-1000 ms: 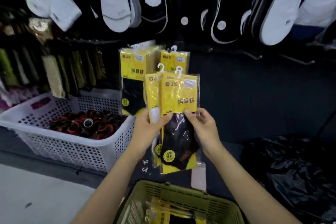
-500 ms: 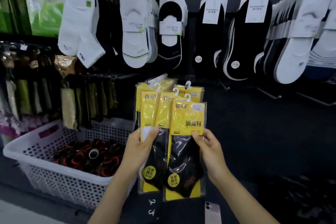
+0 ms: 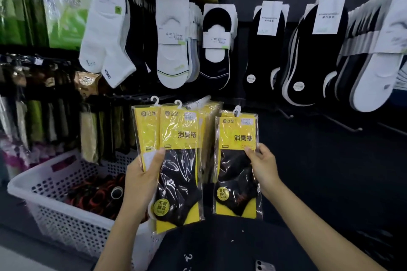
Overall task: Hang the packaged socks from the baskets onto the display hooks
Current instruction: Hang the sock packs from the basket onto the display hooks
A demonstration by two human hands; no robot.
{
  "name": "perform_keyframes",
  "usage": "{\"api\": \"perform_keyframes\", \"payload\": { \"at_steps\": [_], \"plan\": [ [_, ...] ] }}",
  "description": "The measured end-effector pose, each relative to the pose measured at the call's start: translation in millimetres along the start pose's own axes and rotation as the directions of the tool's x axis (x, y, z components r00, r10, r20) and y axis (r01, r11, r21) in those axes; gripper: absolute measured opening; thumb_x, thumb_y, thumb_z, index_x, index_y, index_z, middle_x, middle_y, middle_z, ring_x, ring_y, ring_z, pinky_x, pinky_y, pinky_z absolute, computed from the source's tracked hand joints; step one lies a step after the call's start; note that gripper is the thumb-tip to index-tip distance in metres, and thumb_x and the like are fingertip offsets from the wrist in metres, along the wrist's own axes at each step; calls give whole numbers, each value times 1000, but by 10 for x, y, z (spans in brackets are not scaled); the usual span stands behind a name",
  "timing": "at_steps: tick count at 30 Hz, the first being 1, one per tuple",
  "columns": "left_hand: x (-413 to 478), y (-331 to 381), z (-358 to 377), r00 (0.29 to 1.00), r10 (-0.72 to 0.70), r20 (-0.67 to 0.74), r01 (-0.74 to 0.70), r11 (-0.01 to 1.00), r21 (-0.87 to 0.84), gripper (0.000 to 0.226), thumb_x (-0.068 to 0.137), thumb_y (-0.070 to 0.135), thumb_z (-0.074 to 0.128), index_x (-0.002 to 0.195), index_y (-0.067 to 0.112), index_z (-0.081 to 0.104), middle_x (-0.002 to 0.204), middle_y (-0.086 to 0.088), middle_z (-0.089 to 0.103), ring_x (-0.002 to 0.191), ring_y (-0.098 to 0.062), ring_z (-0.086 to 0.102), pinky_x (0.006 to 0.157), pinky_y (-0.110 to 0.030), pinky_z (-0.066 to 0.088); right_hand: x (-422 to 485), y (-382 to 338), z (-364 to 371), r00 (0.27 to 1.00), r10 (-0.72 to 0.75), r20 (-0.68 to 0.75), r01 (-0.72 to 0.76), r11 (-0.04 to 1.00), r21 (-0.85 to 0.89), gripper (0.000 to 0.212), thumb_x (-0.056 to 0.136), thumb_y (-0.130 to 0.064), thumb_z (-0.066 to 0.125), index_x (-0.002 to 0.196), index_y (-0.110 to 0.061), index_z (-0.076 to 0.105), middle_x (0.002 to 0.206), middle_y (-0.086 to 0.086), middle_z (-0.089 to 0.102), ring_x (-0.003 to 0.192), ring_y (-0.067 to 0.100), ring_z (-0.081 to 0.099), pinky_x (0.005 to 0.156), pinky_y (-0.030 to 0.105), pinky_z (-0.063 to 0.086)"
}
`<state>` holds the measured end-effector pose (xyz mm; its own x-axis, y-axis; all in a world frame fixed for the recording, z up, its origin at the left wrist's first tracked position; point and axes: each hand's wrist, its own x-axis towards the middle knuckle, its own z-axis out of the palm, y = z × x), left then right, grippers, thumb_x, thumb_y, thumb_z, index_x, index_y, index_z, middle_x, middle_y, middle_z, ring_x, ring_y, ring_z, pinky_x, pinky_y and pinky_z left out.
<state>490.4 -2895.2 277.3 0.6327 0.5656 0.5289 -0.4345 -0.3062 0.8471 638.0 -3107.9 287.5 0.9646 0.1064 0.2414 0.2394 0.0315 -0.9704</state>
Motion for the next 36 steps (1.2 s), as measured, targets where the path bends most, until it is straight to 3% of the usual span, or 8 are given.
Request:
{"api": "perform_keyframes", "payload": {
  "at_steps": [7, 14, 19, 22, 24, 28, 32, 36],
  "plan": [
    [-9, 17, 47, 999, -36, -37, 36, 999, -2, 48, 84, 49, 56, 52, 21, 34, 53, -4, 38, 53, -17, 41, 56, -29, 38, 323, 220, 80, 957, 280, -78, -271, 956, 109, 33, 88, -32, 65, 100, -1, 63, 112, 18, 65, 110, 33, 60, 101, 46, 47],
    [-46, 4, 75, 998, -56, 23, 57, 997, -55, 57, 82, 51, 58, 59, 4, 35, 59, -9, 42, 55, -19, 40, 59, -29, 37, 226, 462, -102, 878, 404, -257, -370, 913, 171, 20, 87, -16, 68, 105, -7, 63, 117, 14, 63, 109, 27, 60, 91, 33, 50],
    [-98, 51, 191, 994, -96, 59, 100, 993, -62, 50, 78, 53, 59, 59, 12, 37, 56, -4, 39, 56, -19, 40, 59, -28, 38, -129, 141, -73, 968, 251, 24, -252, 954, 162, 17, 93, -26, 59, 106, -16, 62, 107, 3, 66, 100, 17, 64, 79, 26, 52],
    [-148, 54, 291, 980, -139, 142, 156, 981, -113, 59, 79, 52, 60, 69, -4, 45, 68, -11, 49, 61, -21, 46, 65, -32, 41, -343, -105, 58, 962, 129, 242, -165, 977, 133, 23, 93, -35, 55, 109, -20, 62, 106, 0, 70, 97, 15, 68, 77, 25, 54],
    [-200, 86, 369, 977, -131, 166, 150, 982, -112, 51, 80, 48, 61, 64, 0, 54, 59, -9, 52, 50, -14, 49, 56, -19, 42, -438, -226, 134, 949, 73, 306, -116, 985, 125, 30, 91, -39, 56, 112, -19, 63, 103, 2, 73, 93, 17, 69, 77, 27, 54],
    [-269, 99, 494, 976, -135, 171, 154, 982, -105, 26, 85, 34, 64, 66, 16, 70, 71, -7, 69, 64, -9, 65, 59, -12, 49, -521, -323, 142, 959, 22, 282, -80, 977, 197, 22, 92, -33, 57, 106, -18, 66, 98, 1, 74, 89, 16, 71, 77, 28, 57],
    [-270, 124, 500, 986, -84, 143, 81, 996, 23, 49, 83, 49, 52, 53, 17, 30, 44, 7, 28, 40, -6, 30, 44, -13, 27, -532, -298, 30, 970, 6, 243, -56, 978, 202, 20, 96, -25, 53, 105, -15, 67, 99, 2, 75, 89, 14, 71, 80, 26, 57],
    [-216, 89, 440, 995, -34, 92, 27, 997, 76, 49, 87, 47, 46, 53, 22, 22, 42, 10, 18, 37, -3, 18, 39, -13, 17, -477, -261, -116, 988, 33, 153, -72, 965, 254, 18, 96, -19, 53, 104, -9, 66, 96, 5, 75, 88, 18, 71, 81, 30, 57]
  ]
}}
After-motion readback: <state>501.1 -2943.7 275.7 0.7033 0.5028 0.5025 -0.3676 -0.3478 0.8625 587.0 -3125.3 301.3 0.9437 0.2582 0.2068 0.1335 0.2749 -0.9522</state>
